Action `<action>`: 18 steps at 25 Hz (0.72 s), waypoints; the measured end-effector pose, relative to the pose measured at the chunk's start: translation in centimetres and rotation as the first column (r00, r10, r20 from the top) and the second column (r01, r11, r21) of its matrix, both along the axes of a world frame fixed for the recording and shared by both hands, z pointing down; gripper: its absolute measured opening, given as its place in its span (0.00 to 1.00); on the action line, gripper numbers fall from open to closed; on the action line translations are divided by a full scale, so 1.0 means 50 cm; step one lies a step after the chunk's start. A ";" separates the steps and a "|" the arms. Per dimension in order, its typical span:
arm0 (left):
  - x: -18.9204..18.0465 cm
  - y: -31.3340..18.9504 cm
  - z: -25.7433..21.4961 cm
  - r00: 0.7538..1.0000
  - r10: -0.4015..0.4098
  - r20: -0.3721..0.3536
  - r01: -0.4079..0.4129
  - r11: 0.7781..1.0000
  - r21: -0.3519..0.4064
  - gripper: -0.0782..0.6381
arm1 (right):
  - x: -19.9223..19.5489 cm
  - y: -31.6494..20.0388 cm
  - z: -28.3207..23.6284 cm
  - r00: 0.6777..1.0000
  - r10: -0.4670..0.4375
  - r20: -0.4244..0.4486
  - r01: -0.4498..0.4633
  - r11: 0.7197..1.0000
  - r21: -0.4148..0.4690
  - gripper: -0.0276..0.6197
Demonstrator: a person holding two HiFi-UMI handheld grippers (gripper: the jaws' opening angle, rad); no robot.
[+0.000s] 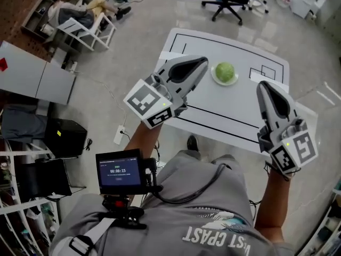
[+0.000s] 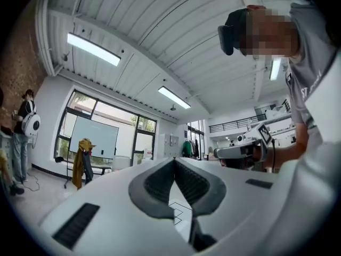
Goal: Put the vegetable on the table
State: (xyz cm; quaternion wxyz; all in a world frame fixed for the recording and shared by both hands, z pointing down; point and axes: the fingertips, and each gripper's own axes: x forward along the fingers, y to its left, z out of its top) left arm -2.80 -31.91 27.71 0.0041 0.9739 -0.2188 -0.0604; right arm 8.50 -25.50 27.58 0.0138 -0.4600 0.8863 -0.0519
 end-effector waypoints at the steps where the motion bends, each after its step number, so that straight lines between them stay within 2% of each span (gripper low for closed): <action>1: -0.004 0.016 -0.013 1.000 -0.020 0.007 0.020 1.000 0.018 0.12 | 0.007 0.022 -0.017 1.000 -0.007 0.007 0.007 1.000 0.017 0.06; 5: -0.020 0.086 -0.045 0.994 -0.104 0.026 0.102 0.993 0.054 0.12 | 0.034 0.111 -0.057 0.999 -0.042 0.025 0.041 0.998 0.054 0.06; 9: -0.020 0.202 -0.069 0.987 -0.159 0.022 0.158 0.987 0.041 0.12 | 0.073 0.229 -0.102 0.998 -0.064 -0.002 0.064 0.997 0.046 0.06; 14: 0.052 0.347 -0.082 0.984 -0.174 0.027 0.172 0.983 0.060 0.12 | 0.166 0.383 -0.131 0.999 -0.053 0.008 0.053 0.996 0.071 0.06; 18: 0.084 0.454 -0.117 0.984 -0.173 0.036 0.169 0.980 0.102 0.12 | 0.181 0.477 -0.148 0.997 -0.076 -0.005 0.076 0.993 0.088 0.05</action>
